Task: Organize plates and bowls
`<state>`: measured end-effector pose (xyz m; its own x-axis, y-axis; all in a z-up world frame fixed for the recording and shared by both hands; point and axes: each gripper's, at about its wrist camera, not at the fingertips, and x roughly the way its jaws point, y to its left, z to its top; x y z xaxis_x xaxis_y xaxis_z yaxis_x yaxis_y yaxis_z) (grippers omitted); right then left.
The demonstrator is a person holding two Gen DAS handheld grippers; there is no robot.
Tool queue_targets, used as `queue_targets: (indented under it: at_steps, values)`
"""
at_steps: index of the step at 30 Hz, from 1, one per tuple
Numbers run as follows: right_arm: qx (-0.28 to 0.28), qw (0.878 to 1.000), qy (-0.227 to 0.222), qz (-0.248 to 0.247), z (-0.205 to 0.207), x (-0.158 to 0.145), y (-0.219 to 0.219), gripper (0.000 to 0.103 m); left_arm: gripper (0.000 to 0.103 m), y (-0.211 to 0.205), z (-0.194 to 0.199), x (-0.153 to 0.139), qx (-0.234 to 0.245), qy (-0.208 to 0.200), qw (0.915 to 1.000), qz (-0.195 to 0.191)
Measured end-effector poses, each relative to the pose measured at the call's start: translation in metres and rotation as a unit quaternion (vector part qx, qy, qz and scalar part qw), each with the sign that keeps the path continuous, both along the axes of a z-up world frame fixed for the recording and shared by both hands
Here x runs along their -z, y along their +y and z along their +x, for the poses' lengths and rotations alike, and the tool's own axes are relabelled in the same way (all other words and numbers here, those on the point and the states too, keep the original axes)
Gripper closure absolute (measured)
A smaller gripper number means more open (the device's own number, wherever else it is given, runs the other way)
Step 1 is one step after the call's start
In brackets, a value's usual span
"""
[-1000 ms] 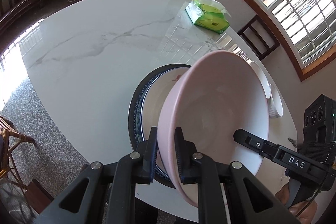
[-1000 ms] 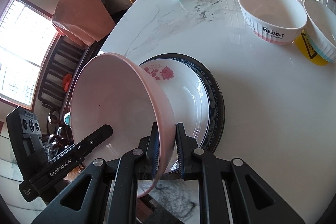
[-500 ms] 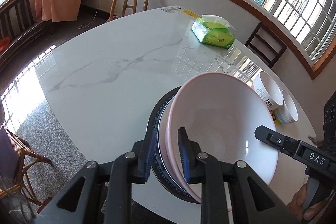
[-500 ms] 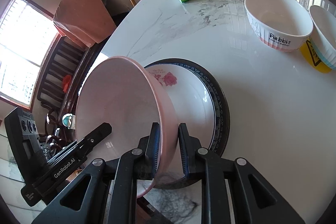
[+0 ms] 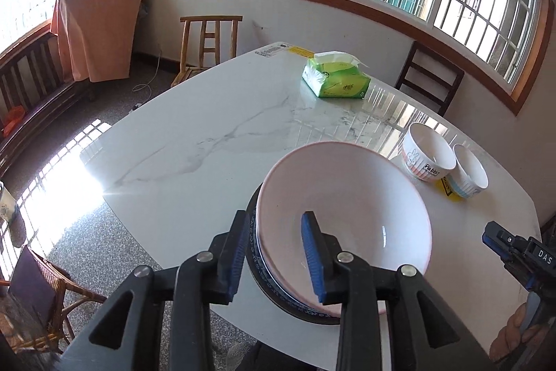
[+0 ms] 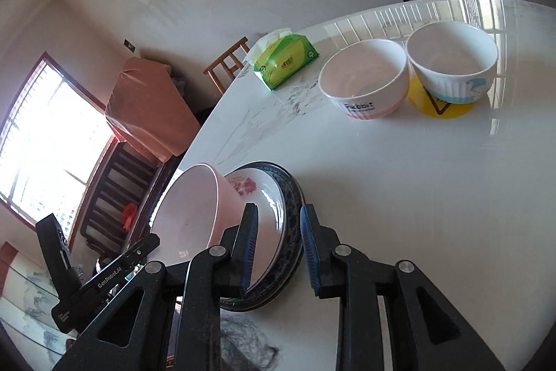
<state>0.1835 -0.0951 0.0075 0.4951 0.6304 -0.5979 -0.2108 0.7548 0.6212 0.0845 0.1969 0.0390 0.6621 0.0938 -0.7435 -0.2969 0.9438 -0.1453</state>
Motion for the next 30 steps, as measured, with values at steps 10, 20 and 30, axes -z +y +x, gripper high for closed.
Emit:
queue_targets:
  at_steps: [10, 20, 30]
  values:
    - [0.046, 0.999, 0.02, 0.02, 0.002, 0.013, -0.051, 0.078, 0.064, -0.046, 0.023, -0.019, 0.061, 0.027, 0.9977, 0.002]
    - [-0.013, 0.997, 0.042, 0.066, -0.002, 0.016, -0.034, 0.076, 0.059, 0.023, 0.034, -0.021, -0.067, 0.016, 0.9974, 0.024]
    - [-0.106, 0.993, 0.046, -0.022, 0.032, -0.005, 0.085, 0.047, 0.059, 0.05, 0.061, 0.03, -0.053, 0.082, 0.9952, 0.012]
